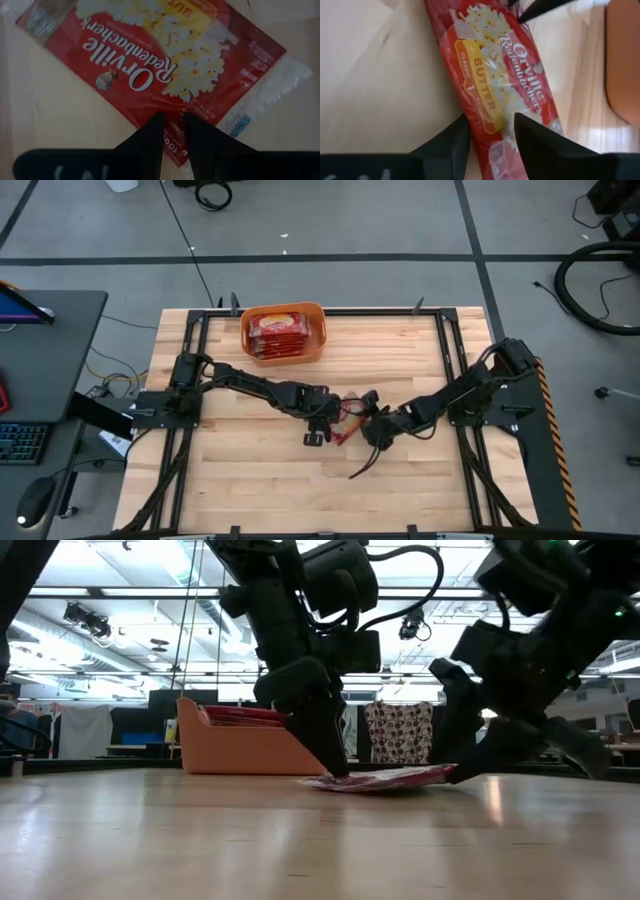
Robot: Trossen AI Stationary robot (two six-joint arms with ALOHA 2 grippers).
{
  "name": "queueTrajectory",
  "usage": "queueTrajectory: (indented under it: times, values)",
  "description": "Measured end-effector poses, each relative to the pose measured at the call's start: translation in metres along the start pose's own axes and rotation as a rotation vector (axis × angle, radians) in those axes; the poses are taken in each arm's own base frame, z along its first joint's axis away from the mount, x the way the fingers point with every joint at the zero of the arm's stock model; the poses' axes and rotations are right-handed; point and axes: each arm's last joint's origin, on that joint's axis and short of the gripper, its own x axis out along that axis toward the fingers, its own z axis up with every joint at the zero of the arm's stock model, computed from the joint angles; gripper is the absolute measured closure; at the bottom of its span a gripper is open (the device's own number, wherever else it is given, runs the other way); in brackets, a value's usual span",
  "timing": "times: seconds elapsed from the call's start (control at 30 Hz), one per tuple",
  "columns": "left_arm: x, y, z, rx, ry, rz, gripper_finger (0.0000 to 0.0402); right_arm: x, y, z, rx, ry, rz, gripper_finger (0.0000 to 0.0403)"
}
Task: Sort popcorn bags into baskets
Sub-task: Put the red popcorn bag into the orange bin
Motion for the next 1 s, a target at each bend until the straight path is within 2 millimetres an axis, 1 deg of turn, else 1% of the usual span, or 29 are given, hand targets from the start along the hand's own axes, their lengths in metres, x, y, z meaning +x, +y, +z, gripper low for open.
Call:
queueTrajectory:
  times: [0.13, 0.27, 0.4, 0.43, 0.53, 0.63, 0.73, 0.87, 1.0]
  values:
    - [0.0, 0.0, 0.0, 0.0, 0.0, -0.001, 0.0324, 0.003, -0.005, -0.002, 0.02, 0.001, 0.023, 0.0271]
    - [-0.003, 0.0, 0.0, 0.001, 0.003, -0.001, 0.0324, 0.004, -0.006, -0.002, 0.027, -0.003, 0.031, 0.0321]
    - [-0.027, 0.002, 0.006, -0.001, -0.013, 0.001, 0.0324, 0.001, -0.008, 0.008, 0.081, 0.006, 0.081, 0.0384]
    - [-0.034, 0.003, 0.008, -0.002, -0.026, 0.002, 0.0324, 0.0, -0.009, 0.01, 0.105, 0.013, 0.101, 0.0392]
    - [-0.051, 0.004, 0.012, -0.036, -0.063, 0.014, 0.0324, -0.002, -0.019, 0.022, 0.212, 0.038, 0.149, 0.039]
    - [-0.068, 0.003, 0.016, -0.113, -0.107, 0.032, 0.0323, -0.004, -0.034, 0.033, 0.321, 0.072, 0.236, 0.0393]
    - [-0.084, 0.004, 0.02, -0.169, -0.162, 0.028, 0.031, -0.005, -0.053, 0.04, 0.415, 0.102, 0.347, 0.0396]
    - [-0.101, 0.006, 0.025, -0.225, -0.228, 0.024, 0.0272, -0.008, -0.079, 0.045, 0.555, 0.158, 0.419, 0.0397]
    - [-0.103, 0.005, 0.023, -0.224, -0.217, 0.024, 0.0222, -0.01, -0.1, 0.048, 0.668, 0.183, 0.43, 0.0398]
